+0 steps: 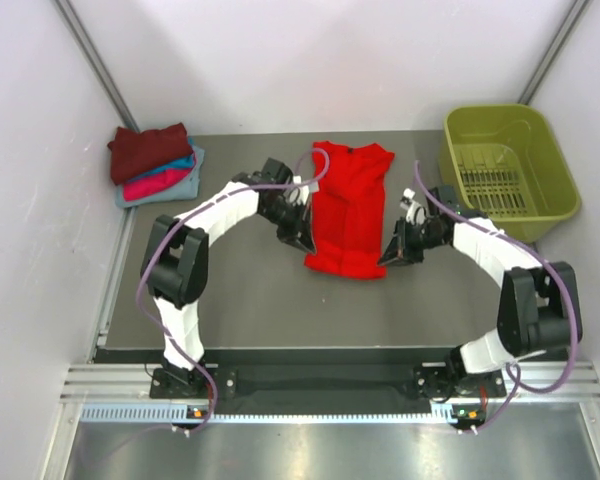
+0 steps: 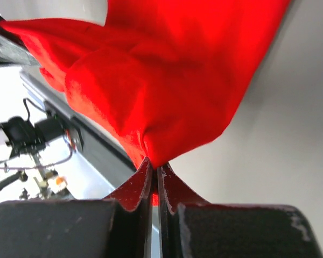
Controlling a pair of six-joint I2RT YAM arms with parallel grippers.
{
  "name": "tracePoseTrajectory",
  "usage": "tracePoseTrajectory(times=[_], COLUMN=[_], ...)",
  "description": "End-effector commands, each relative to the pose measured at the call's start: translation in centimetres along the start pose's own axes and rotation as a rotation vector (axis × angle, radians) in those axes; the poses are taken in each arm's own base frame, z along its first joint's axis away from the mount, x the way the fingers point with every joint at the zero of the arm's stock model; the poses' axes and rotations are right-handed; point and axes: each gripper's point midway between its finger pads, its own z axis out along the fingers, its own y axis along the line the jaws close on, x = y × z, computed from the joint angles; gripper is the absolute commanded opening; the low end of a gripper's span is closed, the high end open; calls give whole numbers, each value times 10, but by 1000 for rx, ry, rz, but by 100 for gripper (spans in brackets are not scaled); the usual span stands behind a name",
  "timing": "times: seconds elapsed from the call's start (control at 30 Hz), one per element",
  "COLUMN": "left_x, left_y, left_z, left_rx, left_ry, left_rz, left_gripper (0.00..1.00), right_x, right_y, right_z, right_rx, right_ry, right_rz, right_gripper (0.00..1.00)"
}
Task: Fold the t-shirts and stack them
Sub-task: Fold the tshirt
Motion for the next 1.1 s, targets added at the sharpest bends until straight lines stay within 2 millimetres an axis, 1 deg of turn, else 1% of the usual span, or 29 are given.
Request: tracePoseTrajectory(times=[0.0,0.03,0.07,0.1,0.13,0.17,0.2,0.23,0.27,0.33,0.37,0.43,0.47,0.53,0.57,0.63,0.7,0.73,0.8,0.83,0.87,0.9,0.93,0.97,1.0,1.03,1.07], left_x=[-29,-43,-49,-53,-62,-66,-68,-76,-79,-90,-94,-105,-109,-119,-122,-130,-139,-141,-147,-147,-149,-149,-151,-156,-159,-163,-168], left_y=[5,7,10,11,15,17,18,21,23,25,27,31,33,35,36,36,39,42,46,52,56,63,65,71,75,78,79], left_z=[-4,-3,-1,-1,4,5,8,11,12,13,12,10,10,5,4,0,-5,-2,-2,2,5,11,13,14,15,12,8], left_rx=[-16,-20,-24,-24,-24,-26,-22,-19,-21,-24,-27,-32,-35,-38,-39,-37,-40,-39,-46,-49,-56,-63,-67,-91,-108,-137,-161], left_ry=[-42,-55,-58,-56,-60,-62,-55,-59,-60,-77,-82,-102,-111,-137,-144,-162,-186,-183,-198,-191,-191,-185,-188,-202,-211,-229,-248], left_rz=[56,70,73,71,73,73,68,69,69,73,71,66,63,57,53,56,57,48,53,49,50,48,50,54,64,68,83], left_gripper=[0,0,0,0,0,0,0,0,0,0,0,0,0,0,0,0,0,0,0,0,0,0,6,11,24,29,33], right_x=[-40,-43,-54,-59,-63,-73,-77,-79,-89,-96,-105,-112,-122,-128,-135,-139,-148,-149,-155,-155,-160,-161,-164,-170,-173,-176,-183], right_y=[4,-1,-1,-3,-7,-6,-8,-12,-11,-15,-14,-18,-16,-18,-16,-19,-18,-22,-22,-26,-25,-31,-32,-34,-37,-37,-33], right_z=[-3,1,2,3,7,7,8,12,10,14,14,19,18,21,20,23,22,25,27,31,30,34,36,36,36,36,31], right_rx=[-5,0,1,6,11,8,11,16,14,19,18,24,24,26,25,30,31,38,42,50,52,60,64,78,92,101,104], right_ry=[-90,-85,-108,-115,-112,-132,-135,-126,-143,-139,-154,-154,-171,-170,-178,-175,-189,-183,-193,-186,-194,-188,-191,-203,-207,-214,-230], right_rz=[-55,-48,-62,-59,-50,-59,-61,-54,-61,-56,-66,-60,-73,-68,-73,-69,-78,-72,-84,-81,-95,-92,-103,-132,-138,-147,-173], right_gripper=[0,0,0,0,0,0,0,0,0,0,0,0,0,0,0,0,0,0,0,0,0,0,0,5,27,38,53])
